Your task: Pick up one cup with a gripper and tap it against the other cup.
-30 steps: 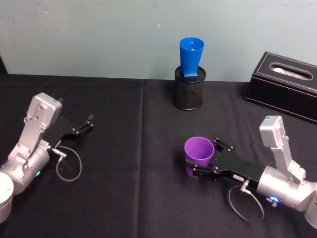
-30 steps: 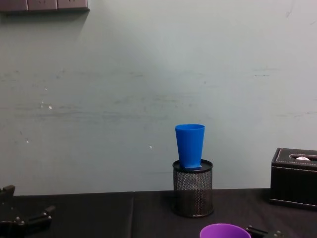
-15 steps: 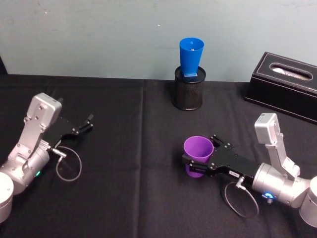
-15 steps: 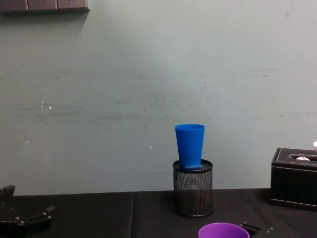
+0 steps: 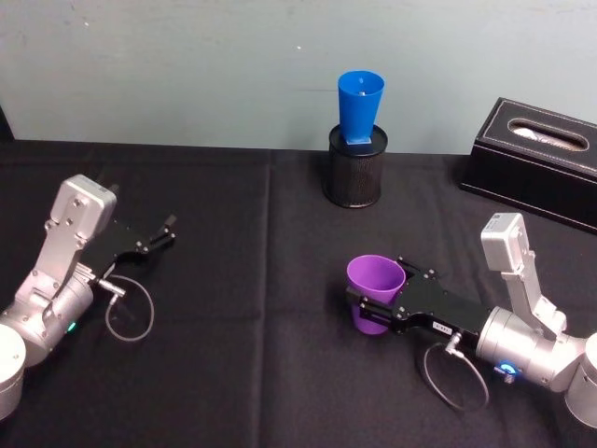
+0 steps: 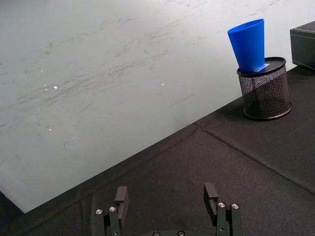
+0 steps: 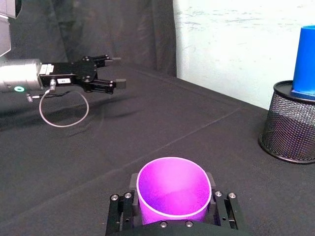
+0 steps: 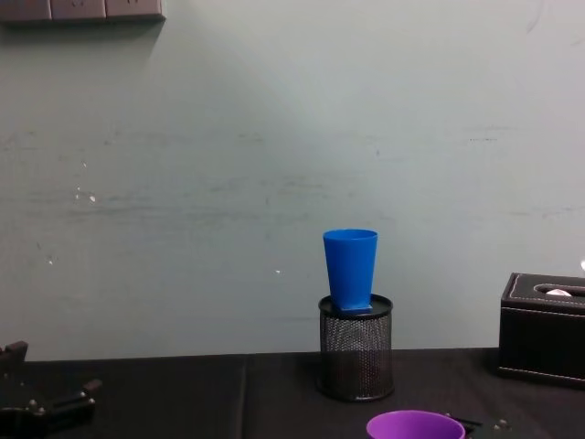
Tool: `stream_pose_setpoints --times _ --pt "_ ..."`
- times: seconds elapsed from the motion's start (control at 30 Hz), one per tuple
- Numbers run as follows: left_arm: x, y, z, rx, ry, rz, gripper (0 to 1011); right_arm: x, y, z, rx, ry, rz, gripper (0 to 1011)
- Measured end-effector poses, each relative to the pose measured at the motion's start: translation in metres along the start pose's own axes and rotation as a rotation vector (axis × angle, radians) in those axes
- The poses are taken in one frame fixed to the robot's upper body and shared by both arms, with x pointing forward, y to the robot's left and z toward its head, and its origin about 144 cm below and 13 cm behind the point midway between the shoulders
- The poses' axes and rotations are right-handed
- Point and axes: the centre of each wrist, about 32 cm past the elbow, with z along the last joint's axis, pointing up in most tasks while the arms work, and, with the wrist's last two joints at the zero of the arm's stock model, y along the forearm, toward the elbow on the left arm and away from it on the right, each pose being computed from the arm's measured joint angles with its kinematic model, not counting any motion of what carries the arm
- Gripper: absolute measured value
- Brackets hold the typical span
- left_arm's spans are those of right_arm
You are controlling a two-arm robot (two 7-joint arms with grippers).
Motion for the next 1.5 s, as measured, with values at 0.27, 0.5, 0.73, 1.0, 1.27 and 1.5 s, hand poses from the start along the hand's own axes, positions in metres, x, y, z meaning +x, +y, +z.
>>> stream_pose_setpoints --times 0.27,0.5,0.73,1.0,1.27,1.5 --pt "0.000 0.000 0.000 0.000 0.000 0.000 1005 -0.002 -0.006 0.015 0.014 -0.028 0.002 732" --pt "0.000 0.000 0.000 0.000 0.000 0.000 1005 -0.001 -0.012 0.056 0.047 -0.067 0.003 731" --pt "0.000 0.000 0.000 0.000 0.000 0.000 1005 0.008 -0.012 0.095 0.054 -0.025 -0.005 731" --pt "0.000 0.000 0.000 0.000 0.000 0.000 1004 0.017 -0.006 0.124 0.068 -0.009 -0.014 731" --pt "0.000 0.000 0.000 0.000 0.000 0.000 1005 0.020 -0.003 0.132 0.072 -0.009 -0.015 731" --pt "0.000 0.000 0.000 0.000 0.000 0.000 1005 0.019 -0.003 0.134 0.071 -0.008 -0.015 732"
